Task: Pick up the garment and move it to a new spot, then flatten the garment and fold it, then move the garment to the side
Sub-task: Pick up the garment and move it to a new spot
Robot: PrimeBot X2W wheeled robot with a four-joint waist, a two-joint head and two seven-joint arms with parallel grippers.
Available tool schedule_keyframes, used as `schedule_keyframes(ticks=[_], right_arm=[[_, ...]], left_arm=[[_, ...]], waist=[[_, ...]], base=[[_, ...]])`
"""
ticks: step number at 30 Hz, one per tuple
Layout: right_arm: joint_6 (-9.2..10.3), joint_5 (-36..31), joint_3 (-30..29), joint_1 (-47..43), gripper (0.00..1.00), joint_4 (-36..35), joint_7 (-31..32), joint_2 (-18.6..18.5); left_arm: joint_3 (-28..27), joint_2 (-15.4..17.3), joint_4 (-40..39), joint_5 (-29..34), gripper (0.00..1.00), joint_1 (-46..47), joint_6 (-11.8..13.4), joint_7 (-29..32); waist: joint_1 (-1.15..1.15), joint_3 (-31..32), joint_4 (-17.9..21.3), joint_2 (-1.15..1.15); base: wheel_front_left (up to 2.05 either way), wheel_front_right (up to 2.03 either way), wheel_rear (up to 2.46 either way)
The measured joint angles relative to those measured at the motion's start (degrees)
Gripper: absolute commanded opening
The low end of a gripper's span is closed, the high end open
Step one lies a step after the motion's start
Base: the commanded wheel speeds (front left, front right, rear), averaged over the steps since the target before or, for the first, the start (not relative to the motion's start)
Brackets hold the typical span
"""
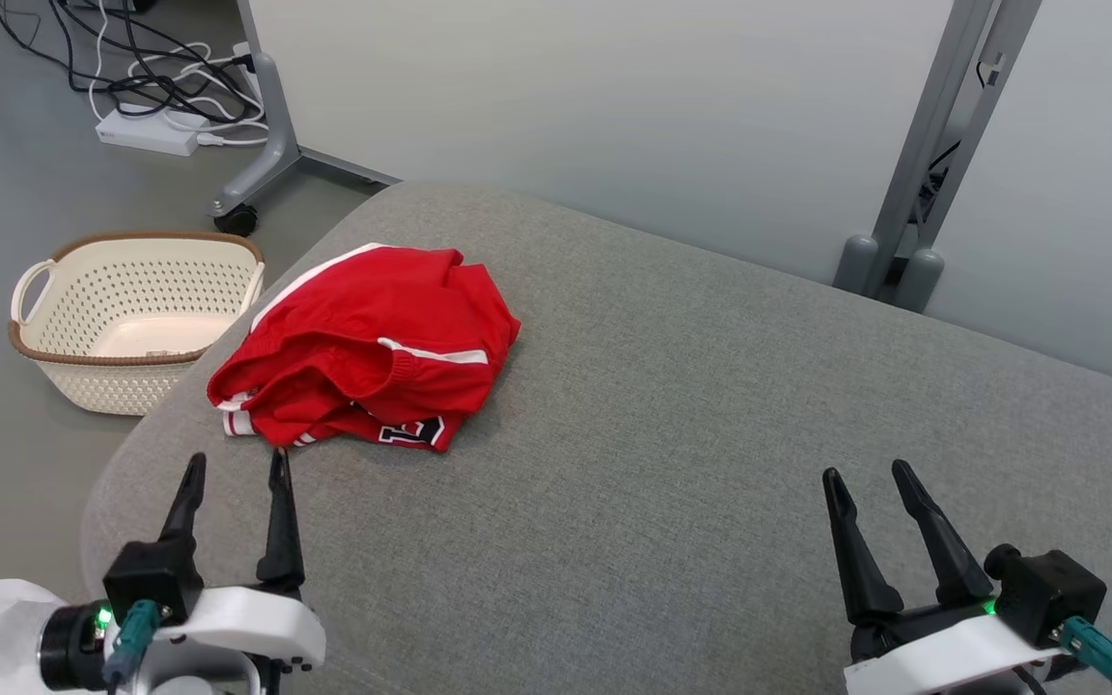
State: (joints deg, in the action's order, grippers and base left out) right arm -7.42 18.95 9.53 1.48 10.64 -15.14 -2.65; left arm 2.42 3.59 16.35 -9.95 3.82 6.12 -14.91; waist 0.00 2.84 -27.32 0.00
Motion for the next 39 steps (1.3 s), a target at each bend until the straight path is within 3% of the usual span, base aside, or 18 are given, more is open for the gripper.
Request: schedule_keyframes(ticks=[7, 12, 17, 26, 39], right_arm=[[0.00, -2.0, 0.6, 0.4, 1.00, -1.1, 0.0, 0.0], [0.00, -3.6, 1.3, 2.4, 1.00, -2.3, 0.0, 0.0], [0.00, -5.4, 2.2, 4.8, 1.00, -2.8, 0.0, 0.1], [0.00, -8.3, 3.1, 7.1, 1.00, -2.4, 0.0, 0.0], [0.00, -9.3, 4.2, 9.3, 1.00, -2.5, 0.0, 0.0]], left_arm=[[-1.8, 3.6, 7.6, -0.5, 1.00, 9.4, -4.6, 0.4], [-1.5, 7.4, 16.8, -2.0, 1.00, 19.8, -8.6, 7.3], [-0.2, 9.6, 27.4, -2.7, 1.00, 29.6, -10.6, 15.6], [0.6, 10.5, 38.7, -5.3, 1.00, 41.1, -12.2, 25.7], [2.1, 11.9, 49.2, -6.5, 1.00, 49.0, -13.0, 32.3]], waist=[[0.00, -2.0, 2.1, 0.00], [0.00, -4.7, 3.5, 0.00], [0.00, -8.7, 5.7, 0.00], [0.00, -13.6, 8.6, 0.00], [0.00, -17.9, 11.8, 0.00]], base=[[0.00, 0.00, 0.00], [0.00, 0.00, 0.00], [0.00, 0.00, 0.00], [0.00, 0.00, 0.00], [0.00, 0.00, 0.00]])
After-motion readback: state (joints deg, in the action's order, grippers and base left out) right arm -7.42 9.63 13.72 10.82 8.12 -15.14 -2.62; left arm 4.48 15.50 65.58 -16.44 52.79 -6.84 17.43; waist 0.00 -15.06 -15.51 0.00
